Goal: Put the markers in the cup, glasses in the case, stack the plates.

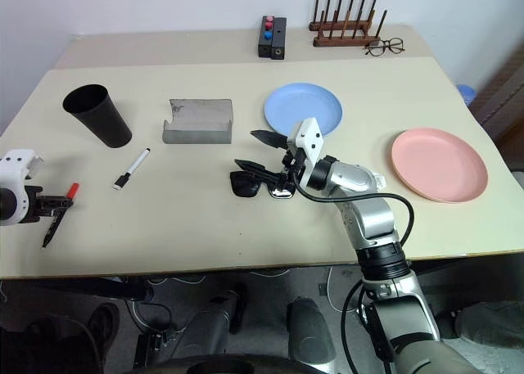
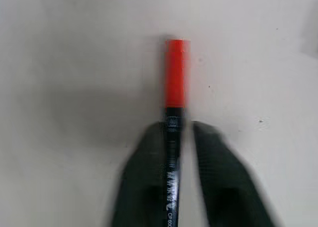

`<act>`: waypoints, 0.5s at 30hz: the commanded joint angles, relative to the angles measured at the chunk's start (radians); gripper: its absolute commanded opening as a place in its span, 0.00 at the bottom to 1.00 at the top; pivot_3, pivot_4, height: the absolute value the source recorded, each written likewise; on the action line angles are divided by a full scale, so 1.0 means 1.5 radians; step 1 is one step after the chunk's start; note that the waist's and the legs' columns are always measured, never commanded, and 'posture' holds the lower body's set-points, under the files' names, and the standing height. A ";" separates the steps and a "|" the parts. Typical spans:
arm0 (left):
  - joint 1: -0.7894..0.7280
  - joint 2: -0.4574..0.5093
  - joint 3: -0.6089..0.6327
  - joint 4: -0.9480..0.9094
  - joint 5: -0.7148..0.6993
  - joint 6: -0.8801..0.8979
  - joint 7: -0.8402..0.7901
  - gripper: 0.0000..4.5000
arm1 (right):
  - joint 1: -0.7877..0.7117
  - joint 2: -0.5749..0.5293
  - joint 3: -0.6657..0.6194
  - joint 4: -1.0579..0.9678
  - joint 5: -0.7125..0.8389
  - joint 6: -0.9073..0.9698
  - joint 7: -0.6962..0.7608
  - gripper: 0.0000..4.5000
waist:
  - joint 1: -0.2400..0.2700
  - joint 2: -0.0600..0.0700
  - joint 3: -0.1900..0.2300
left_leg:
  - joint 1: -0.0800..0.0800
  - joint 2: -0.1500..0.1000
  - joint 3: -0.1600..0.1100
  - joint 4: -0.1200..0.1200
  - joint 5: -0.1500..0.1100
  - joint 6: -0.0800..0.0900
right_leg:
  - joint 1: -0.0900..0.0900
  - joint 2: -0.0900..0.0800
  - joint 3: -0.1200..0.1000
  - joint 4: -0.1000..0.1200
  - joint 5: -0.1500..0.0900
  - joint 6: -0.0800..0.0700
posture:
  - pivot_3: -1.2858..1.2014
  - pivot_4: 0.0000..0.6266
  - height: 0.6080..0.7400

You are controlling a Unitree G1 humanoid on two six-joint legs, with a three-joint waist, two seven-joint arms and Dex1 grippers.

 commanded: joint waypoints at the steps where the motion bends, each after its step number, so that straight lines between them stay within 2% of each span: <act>1: 0.002 0.005 0.011 -0.003 0.009 -0.005 0.009 0.01 | -0.005 0.001 0.000 -0.027 0.005 -0.003 0.000 0.77 | 0.000 0.000 0.000 | 0.000 0.000 0.000 0.000 0.000 0.000 | 0.000 0.000 0.000 0.000 0.000 0.000 | 0.52 0.24 0.99; 5: 0.015 0.016 0.035 -0.045 -0.002 -0.002 0.009 0.01 | -0.007 -0.007 -0.005 -0.021 0.004 -0.003 0.004 0.77 | 0.000 0.000 0.000 | 0.000 0.000 0.000 0.000 0.000 0.000 | 0.000 0.000 0.000 0.000 0.000 0.000 | 0.52 0.24 0.99; 10: 0.092 0.036 0.138 -0.203 -0.036 -0.050 -0.025 0.01 | -0.005 -0.036 -0.018 -0.023 0.027 0.023 0.036 0.77 | 0.000 0.000 0.000 | 0.000 0.000 0.000 0.000 0.000 0.000 | 0.000 0.000 0.000 0.000 0.000 0.000 | 0.52 0.24 0.99; 12: 0.111 0.013 0.204 -0.263 -0.049 -0.107 -0.029 0.01 | -0.007 -0.045 -0.022 -0.023 0.040 0.036 0.051 0.77 | 0.001 0.000 0.000 | 0.000 0.000 0.000 0.000 0.000 0.000 | 0.000 -0.001 0.001 0.000 0.000 0.000 | 0.52 0.24 0.99; 15: 0.107 -0.047 0.278 -0.323 -0.060 -0.265 -0.028 0.01 | -0.016 -0.043 -0.027 -0.020 0.055 0.040 0.061 0.77 | 0.004 0.000 0.000 | 0.000 0.000 0.000 0.000 -0.001 -0.001 | 0.000 -0.001 0.000 -0.001 0.000 0.000 | 0.52 0.24 0.99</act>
